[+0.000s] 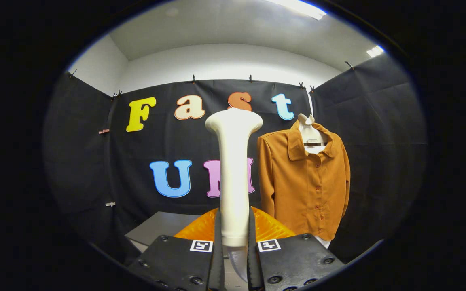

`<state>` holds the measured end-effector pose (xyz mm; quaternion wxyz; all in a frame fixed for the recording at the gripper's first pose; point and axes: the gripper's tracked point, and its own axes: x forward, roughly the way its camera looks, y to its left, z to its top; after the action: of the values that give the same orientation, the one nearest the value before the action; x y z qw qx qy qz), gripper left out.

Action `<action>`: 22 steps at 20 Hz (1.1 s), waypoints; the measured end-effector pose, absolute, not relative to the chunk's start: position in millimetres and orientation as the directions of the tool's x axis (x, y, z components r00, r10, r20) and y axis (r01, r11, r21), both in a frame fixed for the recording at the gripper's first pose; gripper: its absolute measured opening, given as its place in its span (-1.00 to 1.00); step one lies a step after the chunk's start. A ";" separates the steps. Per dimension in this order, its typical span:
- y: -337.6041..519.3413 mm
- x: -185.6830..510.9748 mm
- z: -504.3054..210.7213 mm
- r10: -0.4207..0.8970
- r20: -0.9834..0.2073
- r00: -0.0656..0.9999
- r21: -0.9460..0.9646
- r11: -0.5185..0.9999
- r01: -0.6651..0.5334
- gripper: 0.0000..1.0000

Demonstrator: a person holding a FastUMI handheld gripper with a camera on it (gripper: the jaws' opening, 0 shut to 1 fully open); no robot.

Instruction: Iron the clothes twice with a garment steamer, once on the left side and once on the right side.

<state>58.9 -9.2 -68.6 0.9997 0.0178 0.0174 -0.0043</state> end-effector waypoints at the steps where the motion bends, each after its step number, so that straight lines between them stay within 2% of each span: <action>1: -11.5 57.7 -69.0 -0.014 -0.037 0.999 0.037 0.999 0.015 -0.49; 22: 2.7 47.6 -69.9 0.014 -0.039 0.999 0.054 0.998 -0.012 -0.49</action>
<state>47.6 2.7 -69.9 0.9994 0.0270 0.0195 0.0063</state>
